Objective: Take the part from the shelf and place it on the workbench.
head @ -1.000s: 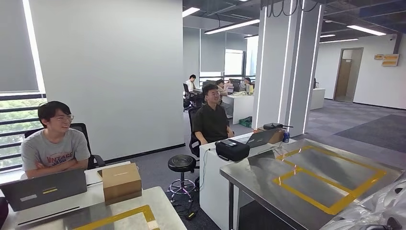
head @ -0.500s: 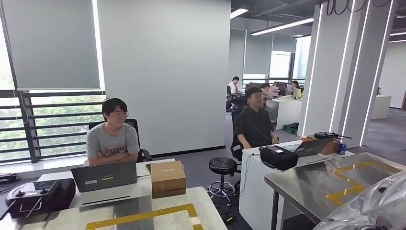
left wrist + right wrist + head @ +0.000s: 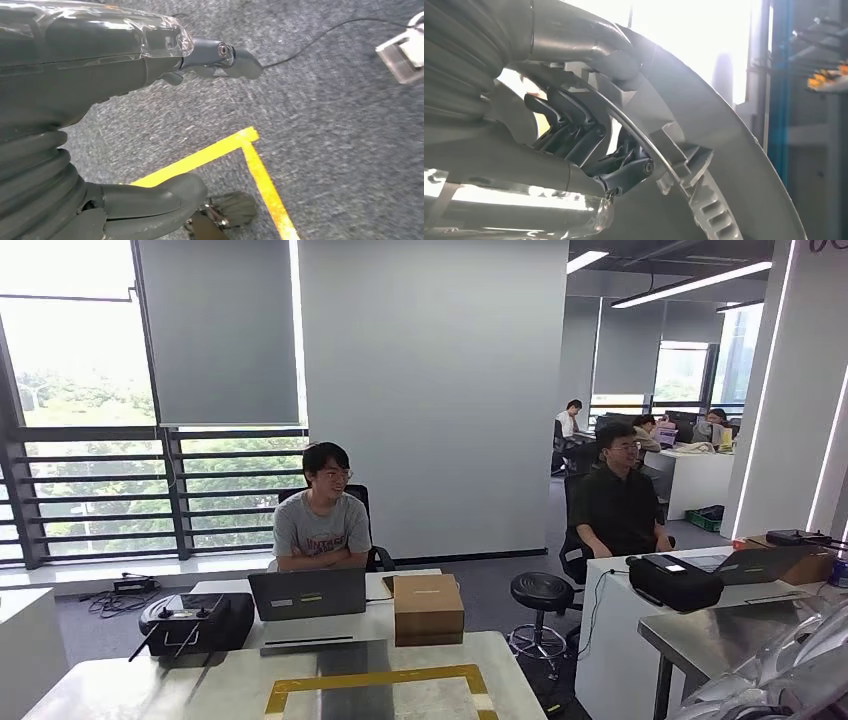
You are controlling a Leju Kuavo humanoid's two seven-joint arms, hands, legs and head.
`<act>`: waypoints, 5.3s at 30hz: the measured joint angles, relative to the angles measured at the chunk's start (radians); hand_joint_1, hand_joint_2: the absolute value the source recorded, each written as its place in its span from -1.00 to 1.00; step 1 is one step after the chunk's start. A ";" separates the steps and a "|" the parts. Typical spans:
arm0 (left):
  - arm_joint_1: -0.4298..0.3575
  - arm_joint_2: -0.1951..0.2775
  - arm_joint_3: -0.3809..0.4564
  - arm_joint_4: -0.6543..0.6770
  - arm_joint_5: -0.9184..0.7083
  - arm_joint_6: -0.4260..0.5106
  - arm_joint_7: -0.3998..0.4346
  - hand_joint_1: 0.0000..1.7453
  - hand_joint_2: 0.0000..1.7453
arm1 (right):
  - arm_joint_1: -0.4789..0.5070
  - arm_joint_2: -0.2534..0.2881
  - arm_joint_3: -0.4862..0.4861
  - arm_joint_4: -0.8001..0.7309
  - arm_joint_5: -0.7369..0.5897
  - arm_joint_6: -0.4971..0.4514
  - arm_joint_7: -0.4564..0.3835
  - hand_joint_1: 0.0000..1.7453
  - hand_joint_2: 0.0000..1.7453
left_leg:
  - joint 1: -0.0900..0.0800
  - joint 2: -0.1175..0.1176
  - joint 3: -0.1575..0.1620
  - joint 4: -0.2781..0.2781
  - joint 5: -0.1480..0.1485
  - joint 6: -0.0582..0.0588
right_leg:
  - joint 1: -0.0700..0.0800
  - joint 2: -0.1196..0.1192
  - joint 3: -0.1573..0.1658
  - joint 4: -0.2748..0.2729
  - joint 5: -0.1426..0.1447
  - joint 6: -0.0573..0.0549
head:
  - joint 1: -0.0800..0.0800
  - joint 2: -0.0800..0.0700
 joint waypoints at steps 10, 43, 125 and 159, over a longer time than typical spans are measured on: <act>0.002 -0.010 0.001 0.000 0.006 0.000 -0.004 -1.00 1.00 | 0.023 -0.007 0.007 0.019 -0.004 0.005 0.010 1.00 1.00 | -0.011 -0.127 -0.004 -0.002 0.009 0.061 | -0.002 0.100 -0.133 0.302 -0.144 0.009 | 0.002 0.000; 0.007 -0.023 0.000 0.001 0.027 -0.006 -0.012 -1.00 1.00 | -0.005 -0.002 0.097 0.118 0.201 -0.067 0.180 1.00 1.00 | -0.010 -0.157 -0.005 -0.021 0.017 0.042 | 0.011 0.197 -0.011 -0.005 0.000 -0.018 | 0.001 0.000; -0.047 -0.188 -0.156 0.001 -0.088 -0.006 0.044 -1.00 1.00 | -0.317 0.608 0.701 1.497 1.018 0.275 0.055 1.00 1.00 | -0.009 -0.167 0.001 -0.020 0.015 0.046 | 0.011 0.193 0.004 -0.016 0.001 -0.017 | 0.001 0.000; -0.031 -0.199 -0.202 0.001 -0.103 -0.006 -0.013 -1.00 1.00 | -0.318 0.540 0.720 1.652 1.049 0.211 0.182 -1.00 1.00 | -0.010 -0.177 0.021 -0.021 0.016 0.049 | 0.012 0.186 0.028 -0.023 -0.002 -0.013 | 0.001 0.000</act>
